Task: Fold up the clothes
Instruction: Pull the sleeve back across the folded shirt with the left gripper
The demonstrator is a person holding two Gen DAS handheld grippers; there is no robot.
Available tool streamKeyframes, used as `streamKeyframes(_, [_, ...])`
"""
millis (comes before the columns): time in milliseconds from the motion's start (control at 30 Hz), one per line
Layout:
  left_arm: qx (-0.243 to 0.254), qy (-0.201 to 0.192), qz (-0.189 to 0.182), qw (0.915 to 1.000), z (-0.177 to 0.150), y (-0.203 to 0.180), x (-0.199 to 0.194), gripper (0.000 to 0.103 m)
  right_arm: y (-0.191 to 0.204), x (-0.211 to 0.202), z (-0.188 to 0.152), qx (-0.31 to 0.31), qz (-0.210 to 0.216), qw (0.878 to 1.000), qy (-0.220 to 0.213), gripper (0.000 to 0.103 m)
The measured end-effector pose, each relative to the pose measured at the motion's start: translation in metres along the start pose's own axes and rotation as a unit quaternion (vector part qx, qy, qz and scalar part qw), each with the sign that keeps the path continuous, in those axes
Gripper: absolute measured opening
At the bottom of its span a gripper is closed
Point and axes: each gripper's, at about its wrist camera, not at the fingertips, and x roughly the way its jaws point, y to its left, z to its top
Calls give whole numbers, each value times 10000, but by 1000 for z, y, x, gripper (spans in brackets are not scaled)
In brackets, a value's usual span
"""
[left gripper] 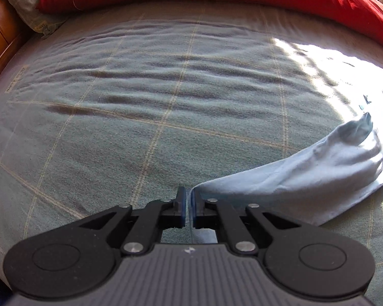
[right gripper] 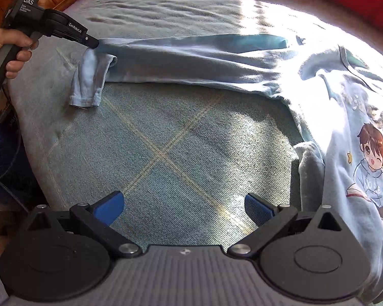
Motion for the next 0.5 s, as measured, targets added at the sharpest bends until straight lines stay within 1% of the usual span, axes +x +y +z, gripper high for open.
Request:
streamKeyframes(100, [-116,11,-58,9999,1,7,0,2,0,1,1,7,3,10000,-4,102])
streamKeyframes(200, [-232,22,-117,9997,3,13,0,7,-1,1,2,29,15,10000,-27,102])
streamKeyframes(267, [-309,29,-155,9994,4,18,1,8,-1,1,2,51,26,10000,-37,102])
streamKeyframes(300, [-347,32,-175,9992,4,20,1,10,-1,1,3,62,37,10000,-44,102])
streamKeyframes(367, [-283,39,-347,9990,-5,12,-5,23,-1,1,3,76,57,9999,-44,102])
streamKeyframes(400, [-170,54,-381,9991,-13,2,-5,36,-1,1,3,70,63,9999,-46,102])
streamKeyframes(433, [-57,69,-416,9991,-21,-8,-5,45,0,1,3,64,69,9999,-48,102])
streamKeyframes(500, [169,99,-485,9986,-37,-27,-6,46,0,0,3,52,71,9999,-57,102])
